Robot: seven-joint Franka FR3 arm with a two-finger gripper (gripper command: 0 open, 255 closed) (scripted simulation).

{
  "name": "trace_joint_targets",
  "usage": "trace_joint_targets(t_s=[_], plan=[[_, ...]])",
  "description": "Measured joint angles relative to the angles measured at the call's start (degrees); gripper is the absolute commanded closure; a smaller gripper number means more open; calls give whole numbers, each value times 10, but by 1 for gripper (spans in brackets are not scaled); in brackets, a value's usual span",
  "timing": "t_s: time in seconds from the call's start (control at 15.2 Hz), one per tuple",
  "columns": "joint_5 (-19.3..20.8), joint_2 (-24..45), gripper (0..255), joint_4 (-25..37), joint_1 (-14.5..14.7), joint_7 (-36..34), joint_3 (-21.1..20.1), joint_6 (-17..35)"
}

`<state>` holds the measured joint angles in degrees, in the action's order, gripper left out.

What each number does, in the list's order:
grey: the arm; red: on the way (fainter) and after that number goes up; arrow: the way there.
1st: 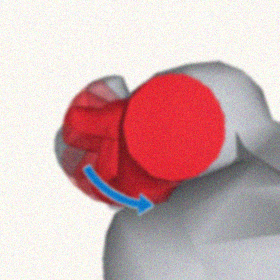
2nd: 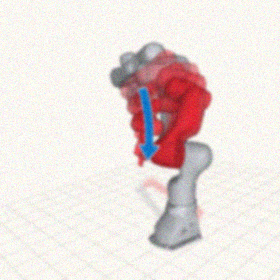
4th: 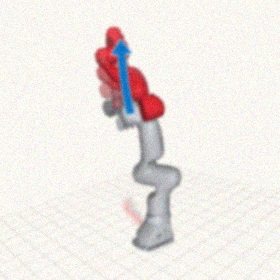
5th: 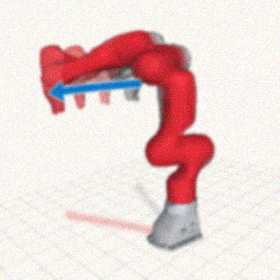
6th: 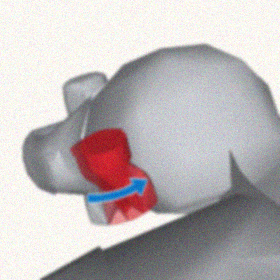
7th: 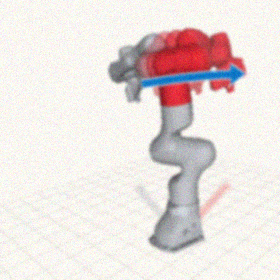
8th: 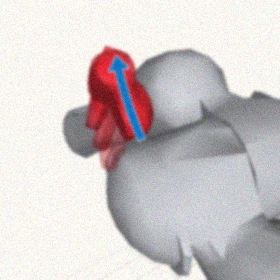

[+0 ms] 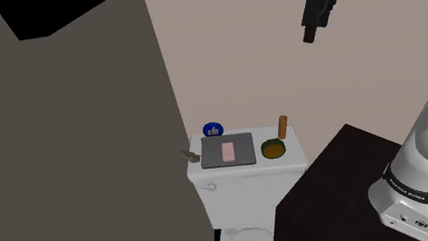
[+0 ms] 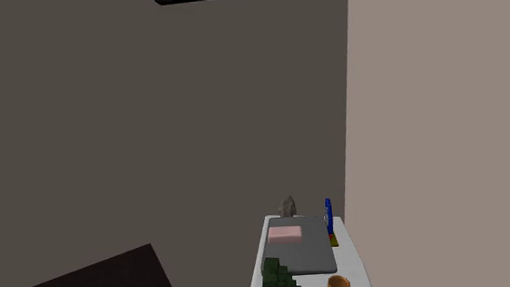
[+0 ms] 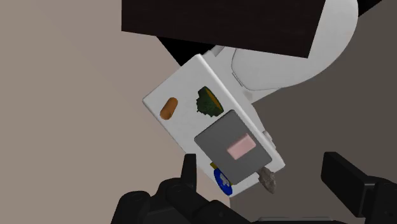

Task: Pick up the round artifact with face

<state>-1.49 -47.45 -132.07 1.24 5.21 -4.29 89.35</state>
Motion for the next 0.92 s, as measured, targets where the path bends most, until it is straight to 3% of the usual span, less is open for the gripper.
trace_joint_targets(t_s=[0.26, 0.92], plan=[[4, 7, 0, -33, 1, 5, -1, 32], [22, 94, 0, -155, 0, 18, -12, 210]])
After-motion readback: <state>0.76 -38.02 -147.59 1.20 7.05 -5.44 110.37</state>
